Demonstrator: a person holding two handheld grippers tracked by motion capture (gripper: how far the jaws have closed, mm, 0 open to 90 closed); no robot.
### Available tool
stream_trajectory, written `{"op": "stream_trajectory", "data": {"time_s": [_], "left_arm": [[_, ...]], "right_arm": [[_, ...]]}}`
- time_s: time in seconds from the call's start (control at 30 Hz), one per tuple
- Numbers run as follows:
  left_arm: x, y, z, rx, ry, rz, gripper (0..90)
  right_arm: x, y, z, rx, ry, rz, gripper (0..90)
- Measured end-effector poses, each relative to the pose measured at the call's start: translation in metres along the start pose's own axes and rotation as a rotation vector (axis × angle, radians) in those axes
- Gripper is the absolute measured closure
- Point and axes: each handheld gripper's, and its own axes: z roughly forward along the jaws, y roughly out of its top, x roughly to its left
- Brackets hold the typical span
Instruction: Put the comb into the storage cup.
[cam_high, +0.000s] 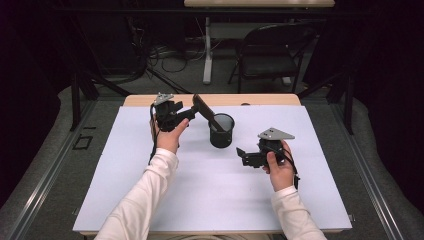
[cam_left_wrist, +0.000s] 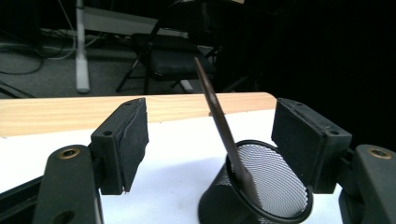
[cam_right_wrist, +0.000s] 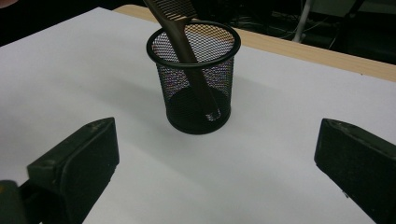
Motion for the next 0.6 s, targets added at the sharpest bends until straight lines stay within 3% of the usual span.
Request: {"op": "stream_trajectory", "data": {"time_s": [0.2, 0.3, 0.6], "left_arm": [[0.003, 0.002, -0.007, 0.001, 0.012, 0.01, 28.1], [0.005, 0.003, -0.011, -0.005, -0.005, 0.001, 26.9], [0.01, 0.006, -0.021, 0.011, -0.035, -0.009, 15.8]], "right_arm": [[0.0, 0.0, 0.0, -0.004, -0.001, -0.005, 0.0], [0.0, 0.0, 0.0, -0.004, -0.001, -0.004, 0.0], [0.0, 0.001, -0.001, -0.004, -0.003, -0.001, 0.1]]}}
